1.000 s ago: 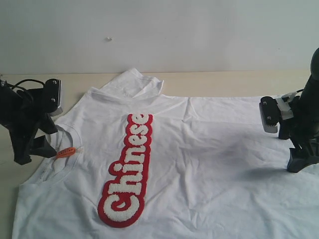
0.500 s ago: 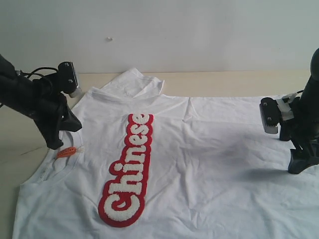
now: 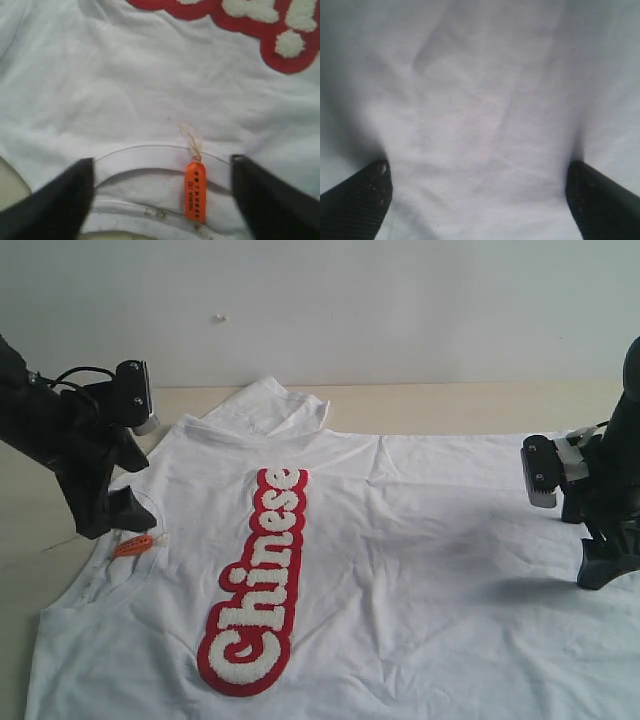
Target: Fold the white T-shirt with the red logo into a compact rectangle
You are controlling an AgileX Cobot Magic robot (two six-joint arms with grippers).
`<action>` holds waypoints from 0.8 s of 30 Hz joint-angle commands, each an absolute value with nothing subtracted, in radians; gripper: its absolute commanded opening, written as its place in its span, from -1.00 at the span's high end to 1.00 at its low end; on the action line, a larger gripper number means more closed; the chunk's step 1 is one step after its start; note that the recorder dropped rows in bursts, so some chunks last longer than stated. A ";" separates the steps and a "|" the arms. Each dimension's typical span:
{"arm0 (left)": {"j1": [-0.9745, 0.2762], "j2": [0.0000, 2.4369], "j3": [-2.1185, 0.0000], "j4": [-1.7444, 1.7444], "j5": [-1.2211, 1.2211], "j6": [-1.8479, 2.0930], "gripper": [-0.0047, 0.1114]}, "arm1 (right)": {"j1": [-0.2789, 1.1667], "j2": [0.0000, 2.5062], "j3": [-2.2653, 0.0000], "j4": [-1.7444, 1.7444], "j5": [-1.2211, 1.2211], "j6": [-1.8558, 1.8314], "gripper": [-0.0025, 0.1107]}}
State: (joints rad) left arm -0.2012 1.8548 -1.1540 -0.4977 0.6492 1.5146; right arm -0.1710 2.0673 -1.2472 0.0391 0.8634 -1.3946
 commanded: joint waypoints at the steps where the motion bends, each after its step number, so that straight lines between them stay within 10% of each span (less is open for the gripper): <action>1: -0.268 1.846 -1.162 -0.352 0.665 1.435 -0.87 | -0.174 2.089 -1.237 0.048 0.903 -1.382 -0.64; 24: -0.276 2.034 -1.178 -0.249 0.707 1.484 -0.86 | -0.174 2.091 -1.237 0.051 0.926 -1.384 -0.64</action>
